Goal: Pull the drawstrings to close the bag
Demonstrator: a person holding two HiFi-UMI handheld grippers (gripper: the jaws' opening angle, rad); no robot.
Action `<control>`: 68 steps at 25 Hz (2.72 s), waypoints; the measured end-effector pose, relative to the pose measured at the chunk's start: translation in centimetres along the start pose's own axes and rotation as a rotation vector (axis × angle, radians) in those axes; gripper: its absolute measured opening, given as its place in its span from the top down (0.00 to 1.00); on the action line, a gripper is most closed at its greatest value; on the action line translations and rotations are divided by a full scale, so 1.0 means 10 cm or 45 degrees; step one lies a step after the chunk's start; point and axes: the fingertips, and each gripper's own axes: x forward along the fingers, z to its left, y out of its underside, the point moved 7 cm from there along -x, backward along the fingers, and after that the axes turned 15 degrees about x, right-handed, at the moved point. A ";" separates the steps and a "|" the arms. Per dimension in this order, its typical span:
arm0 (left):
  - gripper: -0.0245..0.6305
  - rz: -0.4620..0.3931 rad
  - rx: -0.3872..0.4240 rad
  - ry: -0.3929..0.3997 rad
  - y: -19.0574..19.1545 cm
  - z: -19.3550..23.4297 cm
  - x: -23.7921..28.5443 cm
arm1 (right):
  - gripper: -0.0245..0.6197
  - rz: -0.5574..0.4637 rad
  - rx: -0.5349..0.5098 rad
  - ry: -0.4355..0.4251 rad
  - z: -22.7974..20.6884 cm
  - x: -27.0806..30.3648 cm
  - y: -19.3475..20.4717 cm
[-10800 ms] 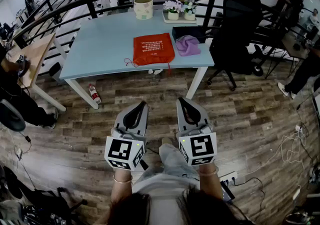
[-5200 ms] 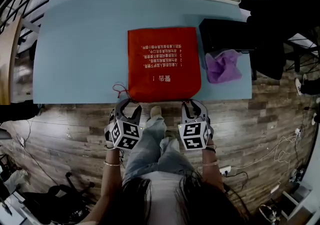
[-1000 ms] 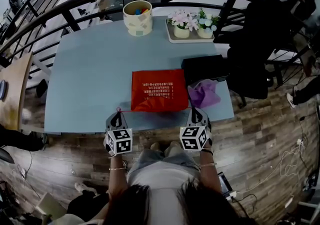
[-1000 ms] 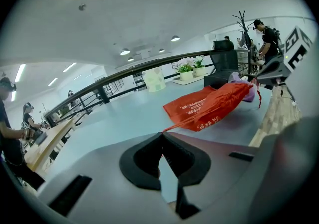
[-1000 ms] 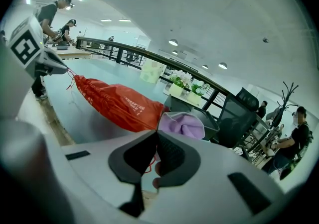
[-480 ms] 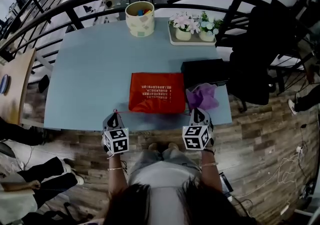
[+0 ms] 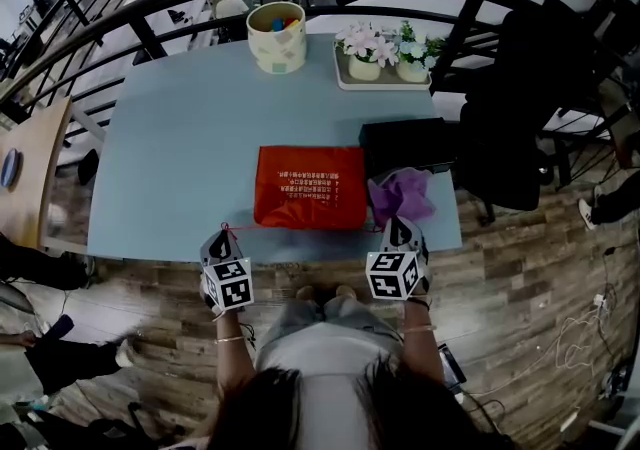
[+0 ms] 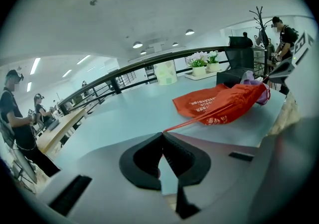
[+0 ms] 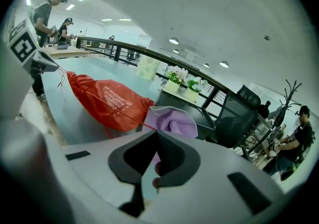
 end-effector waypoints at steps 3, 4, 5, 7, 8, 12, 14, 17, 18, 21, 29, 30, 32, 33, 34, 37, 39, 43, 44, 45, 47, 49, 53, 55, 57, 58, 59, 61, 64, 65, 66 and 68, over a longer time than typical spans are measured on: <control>0.94 0.007 -0.012 -0.010 0.02 0.03 0.00 | 0.92 -0.001 0.002 0.004 -0.01 0.01 -0.01; 0.94 0.010 -0.017 -0.014 0.03 0.04 -0.01 | 0.92 -0.001 0.003 0.006 -0.02 0.01 -0.01; 0.94 0.014 -0.022 -0.017 0.05 0.05 -0.01 | 0.92 -0.001 0.004 0.008 -0.03 0.02 -0.01; 0.94 0.022 -0.029 -0.021 0.07 0.06 -0.01 | 0.92 0.000 0.007 0.012 -0.05 0.02 -0.01; 0.94 0.025 -0.032 -0.023 0.08 0.07 0.00 | 0.92 0.002 0.009 0.016 -0.06 0.03 0.00; 0.94 0.037 -0.046 -0.029 0.12 0.11 0.01 | 0.92 0.008 0.016 0.031 -0.08 0.05 -0.01; 0.94 0.039 -0.051 -0.031 0.13 0.13 0.03 | 0.92 0.010 0.019 0.038 -0.09 0.05 0.00; 0.94 0.044 -0.062 -0.033 0.16 0.14 0.03 | 0.92 0.011 0.021 0.049 -0.10 0.05 0.00; 0.94 0.046 -0.064 -0.033 0.17 0.14 0.03 | 0.92 0.012 0.021 0.052 -0.11 0.05 0.00; 0.94 0.051 -0.069 -0.033 0.20 0.15 0.03 | 0.92 0.018 0.023 0.062 -0.12 0.05 0.01; 0.94 0.071 -0.083 -0.030 0.28 0.20 0.02 | 0.92 0.035 0.035 0.082 -0.14 0.06 0.04; 0.94 0.073 -0.086 -0.031 0.28 0.21 0.02 | 0.92 0.037 0.036 0.084 -0.14 0.06 0.04; 0.94 0.075 -0.089 -0.031 0.30 0.21 0.02 | 0.92 0.038 0.037 0.088 -0.15 0.06 0.04; 0.94 0.076 -0.092 -0.032 0.31 0.21 0.02 | 0.92 0.039 0.037 0.091 -0.16 0.06 0.04; 0.94 0.076 -0.094 -0.033 0.32 0.22 0.02 | 0.92 0.040 0.037 0.094 -0.17 0.06 0.04; 0.94 0.083 -0.103 -0.032 0.35 0.22 0.02 | 0.92 0.043 0.038 0.100 -0.18 0.05 0.04; 0.94 0.089 -0.110 -0.032 0.37 0.22 0.02 | 0.92 0.047 0.038 0.104 -0.19 0.05 0.04; 0.94 0.096 -0.117 -0.031 0.39 0.23 0.01 | 0.92 0.054 0.038 0.110 -0.22 0.05 0.05; 0.94 0.097 -0.118 -0.032 0.40 0.23 0.00 | 0.92 0.055 0.039 0.111 -0.22 0.05 0.05; 0.94 0.096 -0.120 -0.033 0.41 0.24 0.00 | 0.92 0.056 0.039 0.111 -0.22 0.05 0.05; 0.94 0.095 -0.120 -0.034 0.42 0.24 0.00 | 0.92 0.059 0.037 0.111 -0.22 0.04 0.06; 0.94 0.106 -0.120 -0.031 0.43 0.23 -0.01 | 0.92 0.063 0.033 0.112 -0.23 0.05 0.07; 0.94 0.115 -0.121 -0.023 0.44 0.22 -0.01 | 0.92 0.073 0.031 0.113 -0.25 0.05 0.10; 0.94 0.118 -0.122 -0.019 0.45 0.21 0.00 | 0.92 0.076 0.032 0.113 -0.26 0.05 0.10; 0.94 0.124 -0.121 -0.016 0.45 0.20 -0.02 | 0.92 0.077 0.033 0.110 -0.26 0.05 0.10; 0.94 0.127 -0.121 -0.013 0.45 0.20 -0.02 | 0.92 0.076 0.034 0.109 -0.26 0.05 0.10; 0.94 0.128 -0.122 -0.006 0.46 0.19 -0.02 | 0.92 0.076 0.035 0.109 -0.26 0.05 0.10; 0.94 0.125 -0.120 0.012 0.47 0.17 0.00 | 0.92 0.078 0.039 0.109 -0.26 0.06 0.10; 0.94 0.129 -0.128 0.030 0.47 0.15 -0.02 | 0.92 0.082 0.070 0.077 -0.26 0.05 0.10; 0.94 0.127 -0.132 0.034 0.46 0.15 -0.03 | 0.92 0.083 0.087 0.058 -0.26 0.04 0.10; 0.94 0.124 -0.135 0.040 0.46 0.16 -0.04 | 0.92 0.084 0.098 0.041 -0.26 0.04 0.10; 0.93 0.118 -0.140 0.066 0.46 0.15 -0.06 | 0.92 0.093 0.094 0.021 -0.26 0.03 0.11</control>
